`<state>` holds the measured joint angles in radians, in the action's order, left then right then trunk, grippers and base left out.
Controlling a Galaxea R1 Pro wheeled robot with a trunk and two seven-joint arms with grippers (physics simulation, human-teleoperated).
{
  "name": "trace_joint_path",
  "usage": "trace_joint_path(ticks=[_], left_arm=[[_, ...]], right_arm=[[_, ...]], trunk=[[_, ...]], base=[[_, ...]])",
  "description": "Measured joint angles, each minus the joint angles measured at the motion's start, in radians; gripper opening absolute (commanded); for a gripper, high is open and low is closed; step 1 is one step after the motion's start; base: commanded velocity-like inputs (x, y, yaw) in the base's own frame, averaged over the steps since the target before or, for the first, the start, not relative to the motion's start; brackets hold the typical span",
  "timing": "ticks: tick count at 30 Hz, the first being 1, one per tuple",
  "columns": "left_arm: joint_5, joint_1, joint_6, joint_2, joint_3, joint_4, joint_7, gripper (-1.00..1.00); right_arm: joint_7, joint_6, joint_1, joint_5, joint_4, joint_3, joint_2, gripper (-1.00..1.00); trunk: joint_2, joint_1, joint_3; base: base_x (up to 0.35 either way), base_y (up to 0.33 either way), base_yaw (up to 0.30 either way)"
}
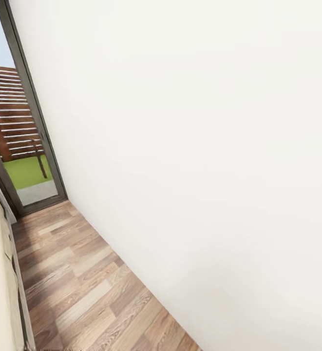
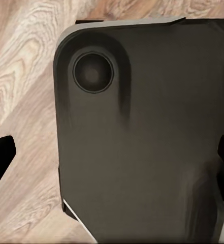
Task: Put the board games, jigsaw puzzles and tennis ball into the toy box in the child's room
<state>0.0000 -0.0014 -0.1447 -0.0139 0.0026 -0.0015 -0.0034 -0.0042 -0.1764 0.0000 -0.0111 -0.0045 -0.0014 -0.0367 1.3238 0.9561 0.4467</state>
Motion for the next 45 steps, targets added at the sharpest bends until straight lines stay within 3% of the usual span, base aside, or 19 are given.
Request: trace_joint_path(ticks=[45], left_arm=[[-0.003, 0.0, -0.003, -0.003, 0.001, 0.0, -0.008, 1.0]], right_arm=[[-0.009, 0.0, 0.0, 0.001, 0.0, 0.001, -0.006, 1.0]], trunk=[[-0.315, -0.173, -0.112]], base=[[-0.058, 0.0, 0.264]])
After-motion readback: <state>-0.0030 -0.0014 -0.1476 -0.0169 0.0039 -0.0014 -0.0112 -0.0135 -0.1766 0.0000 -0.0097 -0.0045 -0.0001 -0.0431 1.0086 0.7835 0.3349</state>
